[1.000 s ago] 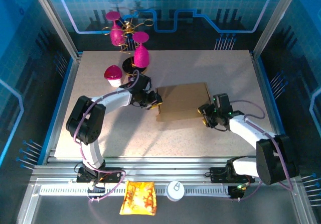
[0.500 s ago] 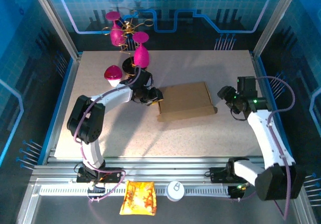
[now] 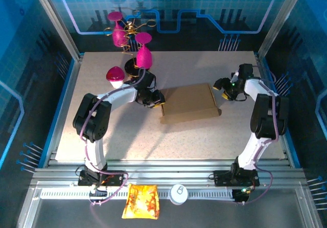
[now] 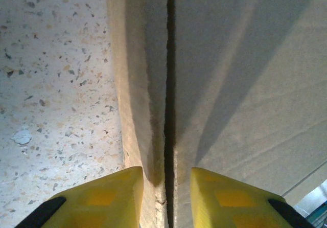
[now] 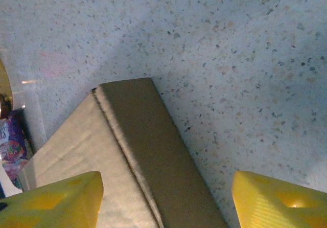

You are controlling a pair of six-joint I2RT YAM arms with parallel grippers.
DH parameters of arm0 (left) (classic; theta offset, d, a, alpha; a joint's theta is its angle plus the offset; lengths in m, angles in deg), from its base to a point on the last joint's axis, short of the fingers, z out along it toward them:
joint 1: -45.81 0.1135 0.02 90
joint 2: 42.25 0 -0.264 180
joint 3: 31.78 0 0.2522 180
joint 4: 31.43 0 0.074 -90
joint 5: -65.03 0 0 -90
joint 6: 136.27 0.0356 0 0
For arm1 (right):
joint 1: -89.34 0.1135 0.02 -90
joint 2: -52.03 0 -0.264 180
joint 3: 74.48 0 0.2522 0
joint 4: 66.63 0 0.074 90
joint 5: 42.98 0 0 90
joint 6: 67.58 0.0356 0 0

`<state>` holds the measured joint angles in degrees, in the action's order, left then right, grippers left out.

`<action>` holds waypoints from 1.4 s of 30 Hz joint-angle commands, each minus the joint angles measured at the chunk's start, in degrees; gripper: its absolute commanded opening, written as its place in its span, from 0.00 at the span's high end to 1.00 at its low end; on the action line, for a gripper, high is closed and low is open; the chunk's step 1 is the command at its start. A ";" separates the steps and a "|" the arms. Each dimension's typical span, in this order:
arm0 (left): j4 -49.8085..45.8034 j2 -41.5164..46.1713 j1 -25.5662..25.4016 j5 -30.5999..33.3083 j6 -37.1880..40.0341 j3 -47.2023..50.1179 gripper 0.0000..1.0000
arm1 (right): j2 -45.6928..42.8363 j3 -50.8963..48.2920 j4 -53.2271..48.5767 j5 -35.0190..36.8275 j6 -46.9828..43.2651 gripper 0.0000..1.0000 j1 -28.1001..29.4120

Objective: Fold the paper box

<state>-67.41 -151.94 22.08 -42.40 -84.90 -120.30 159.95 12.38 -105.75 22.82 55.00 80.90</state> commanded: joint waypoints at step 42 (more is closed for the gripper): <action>2.91 -1.10 5.10 -3.82 2.42 7.71 0.85 | 4.82 -2.37 3.08 -26.71 -6.98 0.19 2.00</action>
<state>-61.14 -151.42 26.52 -47.95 -83.55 -114.38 165.50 11.51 -104.86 0.24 45.32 82.19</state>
